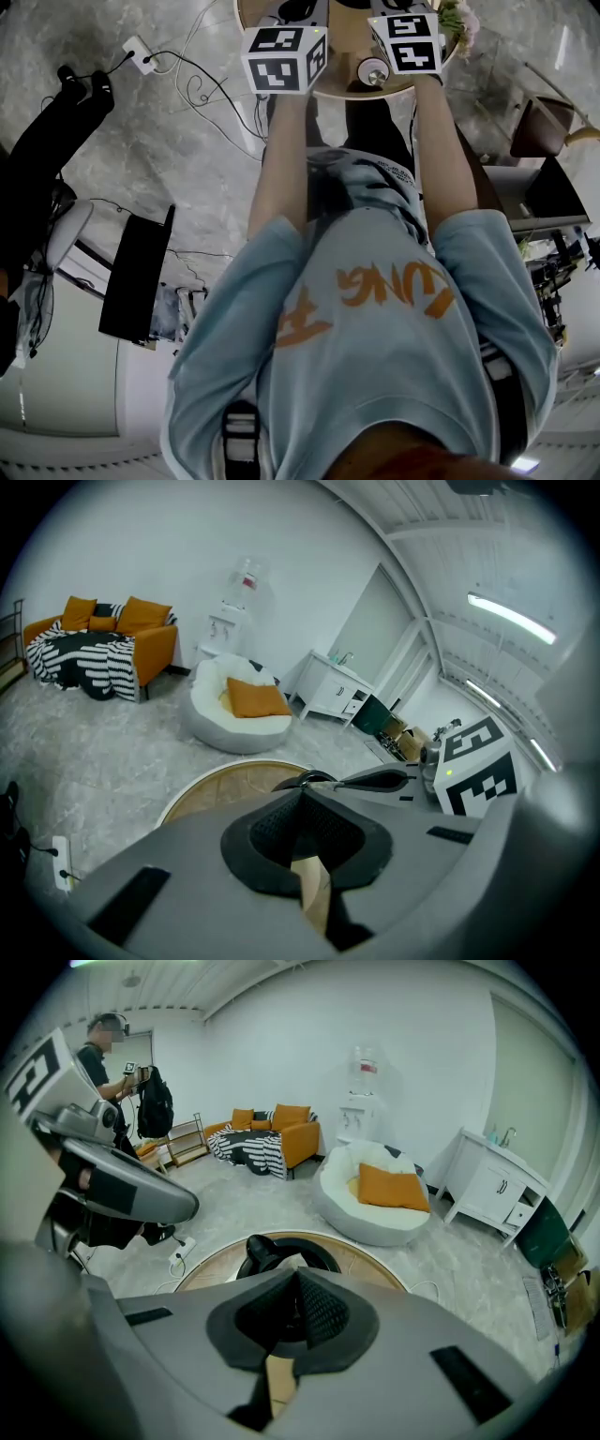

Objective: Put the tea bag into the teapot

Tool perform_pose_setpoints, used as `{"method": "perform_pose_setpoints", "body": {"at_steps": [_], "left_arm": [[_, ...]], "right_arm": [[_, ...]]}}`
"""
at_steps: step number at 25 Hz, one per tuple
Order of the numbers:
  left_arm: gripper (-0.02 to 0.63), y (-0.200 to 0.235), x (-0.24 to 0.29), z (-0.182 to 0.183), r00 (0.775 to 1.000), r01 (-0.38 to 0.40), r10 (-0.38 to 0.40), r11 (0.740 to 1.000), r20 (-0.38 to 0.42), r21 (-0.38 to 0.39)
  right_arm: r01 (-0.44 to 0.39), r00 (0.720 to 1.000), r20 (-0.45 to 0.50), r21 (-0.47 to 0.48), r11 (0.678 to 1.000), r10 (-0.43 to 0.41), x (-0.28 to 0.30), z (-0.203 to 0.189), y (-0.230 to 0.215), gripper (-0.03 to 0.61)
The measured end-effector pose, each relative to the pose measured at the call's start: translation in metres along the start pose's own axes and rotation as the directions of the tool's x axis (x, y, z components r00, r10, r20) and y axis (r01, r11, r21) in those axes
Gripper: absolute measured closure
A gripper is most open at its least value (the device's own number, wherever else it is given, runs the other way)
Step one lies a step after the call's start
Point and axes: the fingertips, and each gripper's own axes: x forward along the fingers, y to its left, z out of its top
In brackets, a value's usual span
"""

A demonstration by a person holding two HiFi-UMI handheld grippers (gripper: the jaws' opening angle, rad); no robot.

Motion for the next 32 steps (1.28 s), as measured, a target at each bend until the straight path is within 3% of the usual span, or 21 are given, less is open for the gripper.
{"method": "perform_pose_setpoints", "body": {"at_steps": [23,29,32], "left_arm": [[0.589,0.001,0.003,-0.004,1.000,-0.002,0.002,1.000,-0.003,-0.009],[0.589,-0.003,-0.005,0.000,1.000,-0.007,0.008,1.000,0.017,-0.012],[0.589,-0.008,-0.012,0.005,0.999,-0.013,0.014,1.000,0.049,-0.012]], "right_arm": [[-0.058,0.997,0.051,0.055,0.997,0.055,-0.007,0.001,0.009,0.437],[-0.049,0.996,0.082,0.098,0.994,0.041,-0.022,0.004,0.007,0.436],[-0.053,0.994,0.102,0.146,0.988,0.038,-0.034,0.004,0.007,0.472]]}}
